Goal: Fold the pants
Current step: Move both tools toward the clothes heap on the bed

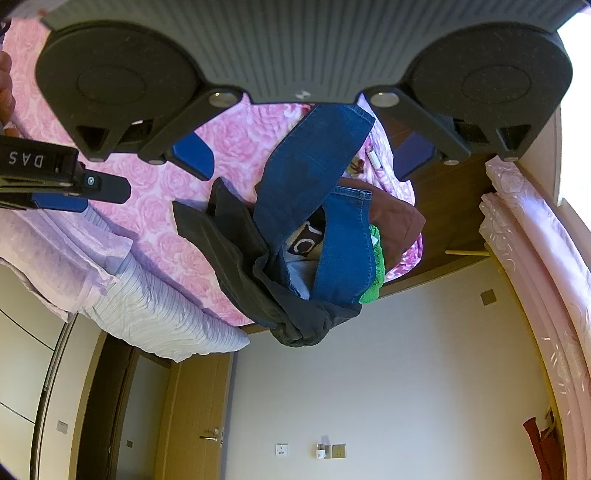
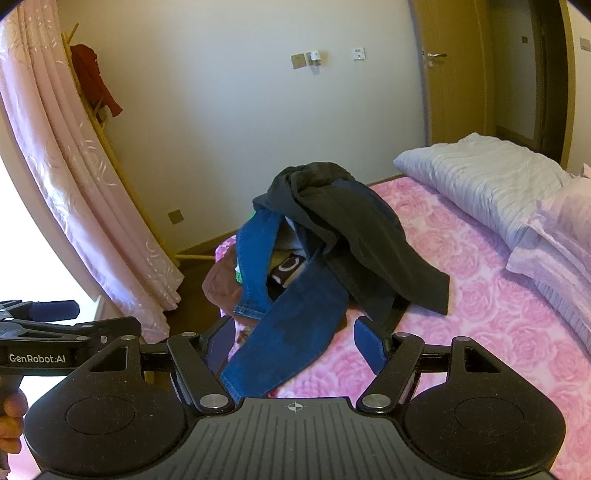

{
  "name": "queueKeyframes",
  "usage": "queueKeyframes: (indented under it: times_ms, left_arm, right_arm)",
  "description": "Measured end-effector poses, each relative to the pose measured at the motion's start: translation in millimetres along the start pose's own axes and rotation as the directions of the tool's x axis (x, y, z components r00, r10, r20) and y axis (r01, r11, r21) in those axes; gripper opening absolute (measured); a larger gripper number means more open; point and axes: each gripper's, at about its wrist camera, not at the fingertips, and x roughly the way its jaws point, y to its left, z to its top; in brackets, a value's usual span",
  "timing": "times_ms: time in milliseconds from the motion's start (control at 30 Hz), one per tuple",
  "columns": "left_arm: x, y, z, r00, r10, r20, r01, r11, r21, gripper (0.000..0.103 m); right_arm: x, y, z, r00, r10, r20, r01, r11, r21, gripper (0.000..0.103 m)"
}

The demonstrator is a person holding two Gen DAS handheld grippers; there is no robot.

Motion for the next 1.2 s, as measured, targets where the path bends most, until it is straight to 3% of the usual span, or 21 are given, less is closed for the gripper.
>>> queueKeyframes:
  times_ms: [800,1200]
  left_arm:
    - [10,-20,24,1.0,0.023,-0.008,-0.023,1.0,0.021,0.102]
    - [36,-3,37,0.998,0.048,-0.038,-0.048,0.999,0.005,0.102]
  right_arm:
    - [7,-30,13,1.0,0.023,0.009,-0.024,0.999,0.031,0.068]
    - [27,-38,20,1.0,0.024,-0.015,-0.023,0.999,0.046,0.068]
